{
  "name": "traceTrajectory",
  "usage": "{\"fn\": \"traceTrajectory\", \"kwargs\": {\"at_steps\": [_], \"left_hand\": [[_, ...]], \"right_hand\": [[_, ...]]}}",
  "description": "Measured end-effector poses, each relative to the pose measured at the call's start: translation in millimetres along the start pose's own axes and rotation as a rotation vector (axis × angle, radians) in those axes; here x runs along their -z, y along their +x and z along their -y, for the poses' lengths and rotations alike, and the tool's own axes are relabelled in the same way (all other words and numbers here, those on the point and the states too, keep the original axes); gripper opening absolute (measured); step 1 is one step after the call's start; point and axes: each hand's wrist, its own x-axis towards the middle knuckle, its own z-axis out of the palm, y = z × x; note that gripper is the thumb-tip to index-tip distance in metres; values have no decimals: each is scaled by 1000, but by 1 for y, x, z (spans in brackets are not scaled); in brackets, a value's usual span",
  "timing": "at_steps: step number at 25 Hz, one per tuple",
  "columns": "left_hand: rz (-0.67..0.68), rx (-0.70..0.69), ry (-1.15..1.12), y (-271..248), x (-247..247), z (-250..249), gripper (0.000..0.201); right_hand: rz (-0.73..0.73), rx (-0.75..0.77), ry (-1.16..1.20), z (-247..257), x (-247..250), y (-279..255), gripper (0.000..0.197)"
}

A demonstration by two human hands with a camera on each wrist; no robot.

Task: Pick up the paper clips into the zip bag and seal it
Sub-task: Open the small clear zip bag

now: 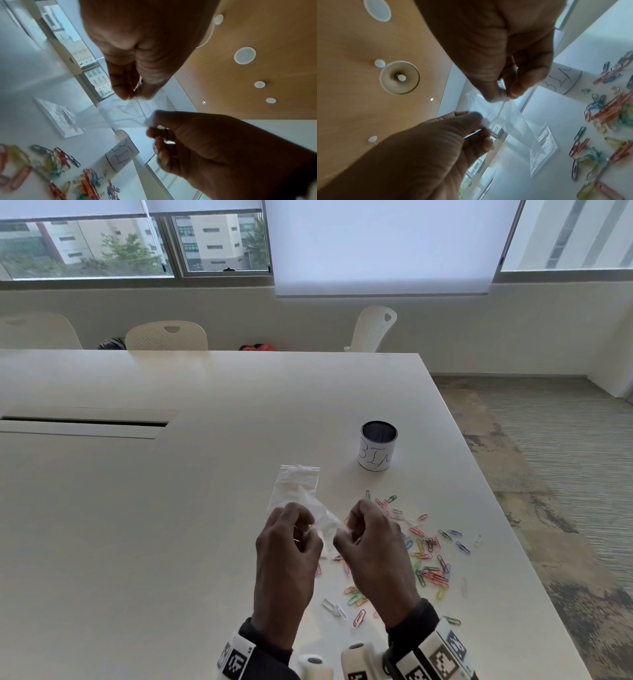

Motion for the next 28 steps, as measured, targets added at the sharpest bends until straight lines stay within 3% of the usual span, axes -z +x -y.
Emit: {"fn": "traceTrajectory", "kwargs": {"at_steps": [3, 7, 13, 19, 23, 25, 28], "left_hand": [[-20, -38, 50, 4, 4, 1, 27], [32, -70, 25, 2, 0, -4, 25], [62, -63, 88, 4, 3, -2, 36], [27, -85, 88, 9, 0, 1, 33], [14, -107, 59, 11, 8, 5, 26], [98, -152, 27, 13, 22, 7, 31], [416, -221, 4, 16, 42, 13, 81]], "right_hand": [[-17, -22, -151, 3, 2, -1, 18], [15, -7, -79, 11, -4, -1, 22], [-99, -46, -155, 2, -8, 6, 31], [-10, 58, 23, 0, -6, 7, 20], [-45, 69, 16, -4, 3, 12, 20], [-40, 53, 53, -6, 11, 15, 20], [-1, 41, 113, -3, 22, 18, 22]]}}
